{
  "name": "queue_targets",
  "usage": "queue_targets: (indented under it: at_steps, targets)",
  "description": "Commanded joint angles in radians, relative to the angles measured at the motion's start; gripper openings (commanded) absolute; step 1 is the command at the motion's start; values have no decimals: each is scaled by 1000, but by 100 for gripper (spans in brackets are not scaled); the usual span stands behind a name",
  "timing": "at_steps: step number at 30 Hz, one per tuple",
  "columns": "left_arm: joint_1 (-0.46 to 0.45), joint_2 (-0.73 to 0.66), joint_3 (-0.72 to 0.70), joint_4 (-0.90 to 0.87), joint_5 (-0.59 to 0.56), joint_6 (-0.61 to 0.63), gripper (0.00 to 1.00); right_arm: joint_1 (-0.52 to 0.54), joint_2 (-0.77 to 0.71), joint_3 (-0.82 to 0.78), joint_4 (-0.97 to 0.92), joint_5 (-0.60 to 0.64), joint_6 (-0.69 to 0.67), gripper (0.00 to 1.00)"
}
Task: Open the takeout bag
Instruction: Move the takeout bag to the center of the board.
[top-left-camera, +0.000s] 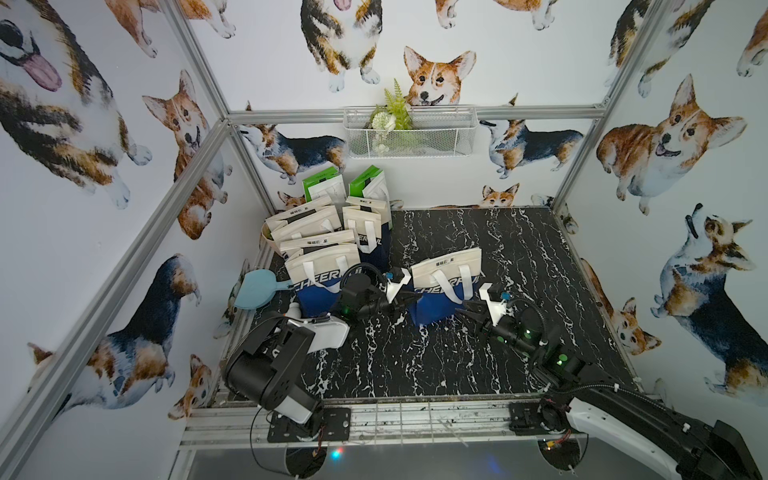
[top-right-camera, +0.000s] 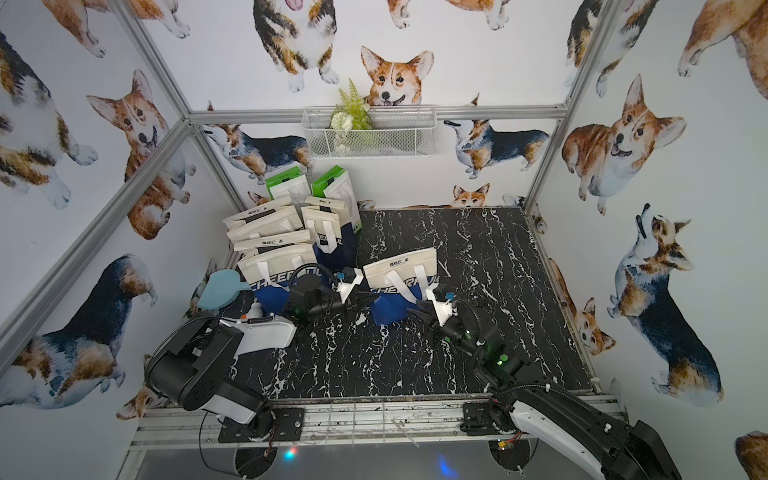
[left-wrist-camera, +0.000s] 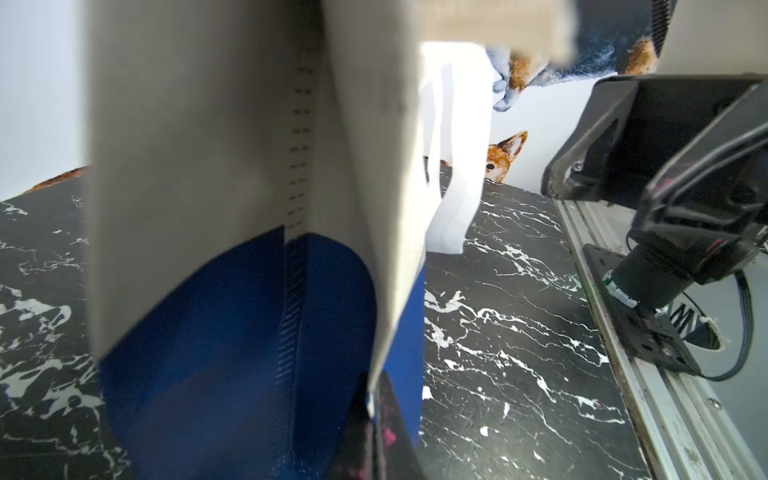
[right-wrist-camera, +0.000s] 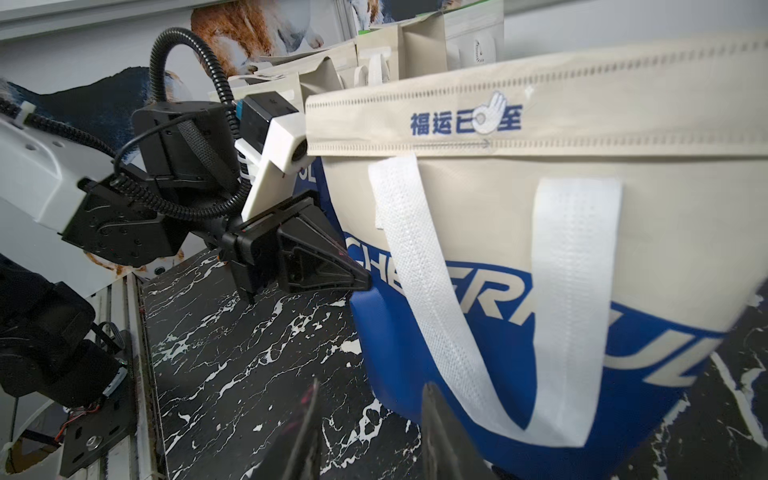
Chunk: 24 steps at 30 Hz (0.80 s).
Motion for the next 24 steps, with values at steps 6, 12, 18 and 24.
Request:
queue_targets:
  at_steps: [6,12,18,24]
  targets:
    - [5,93,97,25,28,-8,0,82,47,110,-76,-60,-167,40]
    - [4,110,40,210,-15,-128,0,117,172,249,-76,77,-421,41]
    - [2,155,25,362,0,-241,0,122,305,362,-29,113,-766,45]
    - [2,179,25,372,-26,-245,0,138,435,428,48,171,-1055,52]
